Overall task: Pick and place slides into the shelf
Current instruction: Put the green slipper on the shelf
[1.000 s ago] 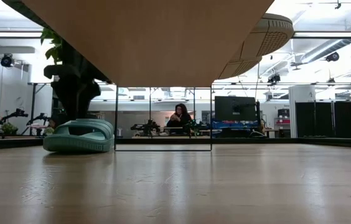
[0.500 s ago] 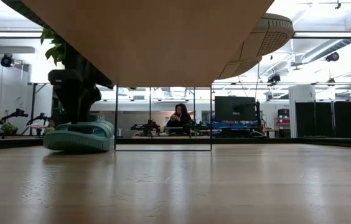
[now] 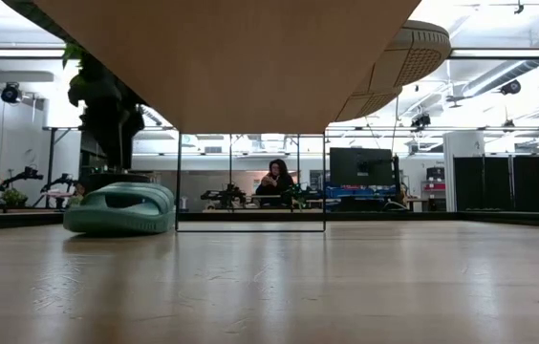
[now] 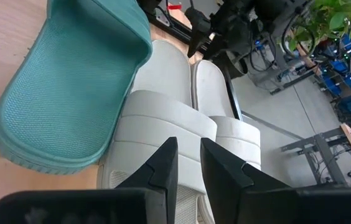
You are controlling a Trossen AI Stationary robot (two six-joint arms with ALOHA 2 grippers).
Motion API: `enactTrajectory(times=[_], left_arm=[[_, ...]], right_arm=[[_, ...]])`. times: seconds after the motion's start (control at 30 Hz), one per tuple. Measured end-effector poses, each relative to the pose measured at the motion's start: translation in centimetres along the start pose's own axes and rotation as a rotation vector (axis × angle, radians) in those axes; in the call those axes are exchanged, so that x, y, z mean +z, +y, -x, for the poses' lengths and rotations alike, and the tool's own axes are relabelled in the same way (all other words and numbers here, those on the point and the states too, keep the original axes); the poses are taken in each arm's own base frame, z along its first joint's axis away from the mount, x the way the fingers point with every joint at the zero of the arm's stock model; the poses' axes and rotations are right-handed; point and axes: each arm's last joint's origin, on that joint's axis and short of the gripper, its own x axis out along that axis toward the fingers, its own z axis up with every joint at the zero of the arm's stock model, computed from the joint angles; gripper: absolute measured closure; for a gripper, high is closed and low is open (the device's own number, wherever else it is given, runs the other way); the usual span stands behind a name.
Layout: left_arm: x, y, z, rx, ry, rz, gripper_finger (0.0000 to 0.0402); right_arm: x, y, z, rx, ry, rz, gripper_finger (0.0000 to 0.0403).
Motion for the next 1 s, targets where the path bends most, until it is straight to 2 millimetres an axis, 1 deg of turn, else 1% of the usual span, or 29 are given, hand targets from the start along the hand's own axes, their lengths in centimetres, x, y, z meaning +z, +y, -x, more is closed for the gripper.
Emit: enactTrajectory(times=[0.1, 0.2, 0.27, 0.33, 0.43, 0.63, 0.83, 1.0], left_arm=[[-1.2, -0.6, 0.1, -0.008, 0.018, 0.062, 0.0164], [-2.2, -1.7, 0.0, -0.022, 0.028, 0.117, 0.0165], [-2.5, -2.7, 0.1, -0.016, 0.027, 0.109, 0.0168], [-2.8, -3.6, 0.3, 0.049, 0.035, 0.078, 0.0175], [-3.1, -4.8, 0.9, 0.162, 0.001, 0.050, 0.0189], [-3.6, -7.0, 1.9, 0.220, -0.103, 0.062, 0.0209], [-4.1, -9.4, 2.0, 0.319, -0.183, 0.036, 0.0224], [-4.5, -11.9, 1.6, 0.366, -0.242, 0.004, 0.0229]], right_arm=[[0.0, 0.0, 0.0, 0.000, 0.000, -0.003, 0.0344], [0.0, 0.0, 0.0, 0.000, 0.000, -0.003, 0.0345], [0.0, 0.0, 0.0, 0.000, 0.001, -0.002, 0.0344], [-0.1, 0.0, 0.0, -0.001, 0.001, -0.001, 0.0341], [-0.1, 0.0, -0.1, -0.002, 0.003, -0.002, 0.0339], [-0.1, 0.0, -0.1, -0.002, 0.004, -0.002, 0.0344], [-0.1, 0.1, -0.2, -0.002, 0.004, -0.005, 0.0341], [-0.1, 0.1, -0.2, -0.002, 0.004, -0.005, 0.0340]])
